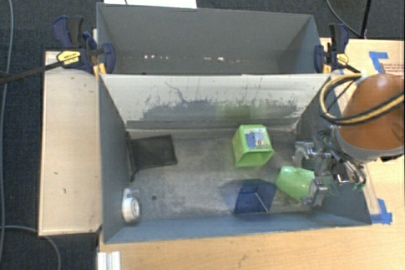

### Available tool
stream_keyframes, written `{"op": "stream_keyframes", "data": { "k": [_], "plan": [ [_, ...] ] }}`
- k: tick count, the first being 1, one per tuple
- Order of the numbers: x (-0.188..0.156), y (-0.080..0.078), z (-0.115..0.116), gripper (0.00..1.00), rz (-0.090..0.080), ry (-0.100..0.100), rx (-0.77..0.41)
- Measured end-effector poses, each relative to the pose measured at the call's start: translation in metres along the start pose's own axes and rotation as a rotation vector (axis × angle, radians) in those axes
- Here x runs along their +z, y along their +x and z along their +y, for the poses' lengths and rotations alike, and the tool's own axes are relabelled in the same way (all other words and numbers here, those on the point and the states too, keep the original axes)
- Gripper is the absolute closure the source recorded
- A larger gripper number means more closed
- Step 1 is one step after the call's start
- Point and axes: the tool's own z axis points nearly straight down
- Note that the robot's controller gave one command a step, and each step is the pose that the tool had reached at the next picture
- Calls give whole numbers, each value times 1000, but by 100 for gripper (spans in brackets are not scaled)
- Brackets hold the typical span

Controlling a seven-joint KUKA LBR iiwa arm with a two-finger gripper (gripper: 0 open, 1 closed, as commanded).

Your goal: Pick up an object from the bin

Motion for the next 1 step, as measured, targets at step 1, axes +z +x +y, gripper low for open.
{"op": "stream_keyframes", "data": {
  "k": [1],
  "plan": [
    [-14,4,-6,0,-15,4,24]
  ]
}}
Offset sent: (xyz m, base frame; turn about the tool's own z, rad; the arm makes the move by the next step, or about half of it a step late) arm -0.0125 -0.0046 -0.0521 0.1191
